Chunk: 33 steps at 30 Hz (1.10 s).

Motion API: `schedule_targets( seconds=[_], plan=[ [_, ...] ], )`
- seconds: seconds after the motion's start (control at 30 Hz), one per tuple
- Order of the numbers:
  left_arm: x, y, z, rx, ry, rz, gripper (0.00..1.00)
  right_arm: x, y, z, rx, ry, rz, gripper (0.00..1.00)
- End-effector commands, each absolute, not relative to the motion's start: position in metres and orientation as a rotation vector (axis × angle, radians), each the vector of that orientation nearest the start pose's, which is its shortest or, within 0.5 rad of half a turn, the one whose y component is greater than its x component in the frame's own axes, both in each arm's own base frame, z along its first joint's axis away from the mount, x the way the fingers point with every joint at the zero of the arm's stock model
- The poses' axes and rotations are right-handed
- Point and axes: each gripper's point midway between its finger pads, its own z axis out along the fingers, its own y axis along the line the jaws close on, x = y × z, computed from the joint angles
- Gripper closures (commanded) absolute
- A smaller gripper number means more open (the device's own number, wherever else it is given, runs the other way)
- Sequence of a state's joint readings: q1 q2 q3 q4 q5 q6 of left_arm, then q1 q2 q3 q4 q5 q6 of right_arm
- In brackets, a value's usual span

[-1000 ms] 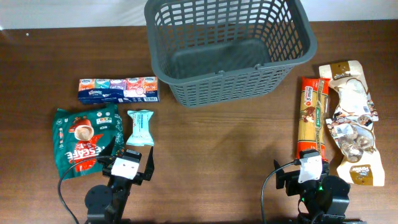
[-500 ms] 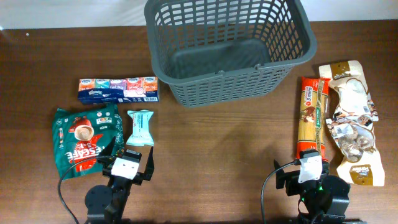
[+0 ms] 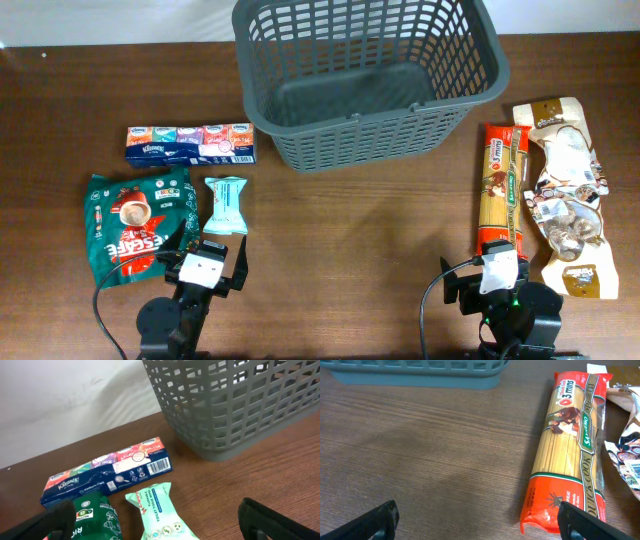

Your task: Pack container

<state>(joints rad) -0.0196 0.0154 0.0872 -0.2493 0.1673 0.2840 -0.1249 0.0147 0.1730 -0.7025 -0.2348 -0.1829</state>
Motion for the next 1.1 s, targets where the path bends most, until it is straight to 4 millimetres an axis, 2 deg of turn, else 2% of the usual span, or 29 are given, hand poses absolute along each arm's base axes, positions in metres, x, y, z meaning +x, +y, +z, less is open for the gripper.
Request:
schedule_targets(
  seconds=[0.0,0.33,0.47,0.63,0.83,1.07],
  plan=[
    [0.235,-0.034,0.151,0.388,1.696,0.045,0.01,0.198,0.016,0.091,-0.194,2.082,0.070,0.01],
    [0.235,-0.034,0.152,0.388,1.696,0.045,0.01,0.198,0.016,0.090,-0.194,2.083,0.071,0.01],
    [0.234,-0.041,0.152,0.412,1.686,0.010,0.01,0.199,0.023,0.093,-0.218,2.068,0.115,0.01],
    [0.233,-0.048,0.157,0.441,1.661,-0.024,0.01,0.202,0.023,0.099,-0.050,2.057,0.213,0.01],
    [0.232,-0.057,0.175,0.473,1.573,-0.051,0.01,0.209,0.022,0.112,0.178,2.000,0.355,0.01],
    [0.228,-0.069,0.183,0.529,1.524,-0.108,0.01,0.206,0.025,0.108,0.197,2.022,0.385,0.01]
  ],
)
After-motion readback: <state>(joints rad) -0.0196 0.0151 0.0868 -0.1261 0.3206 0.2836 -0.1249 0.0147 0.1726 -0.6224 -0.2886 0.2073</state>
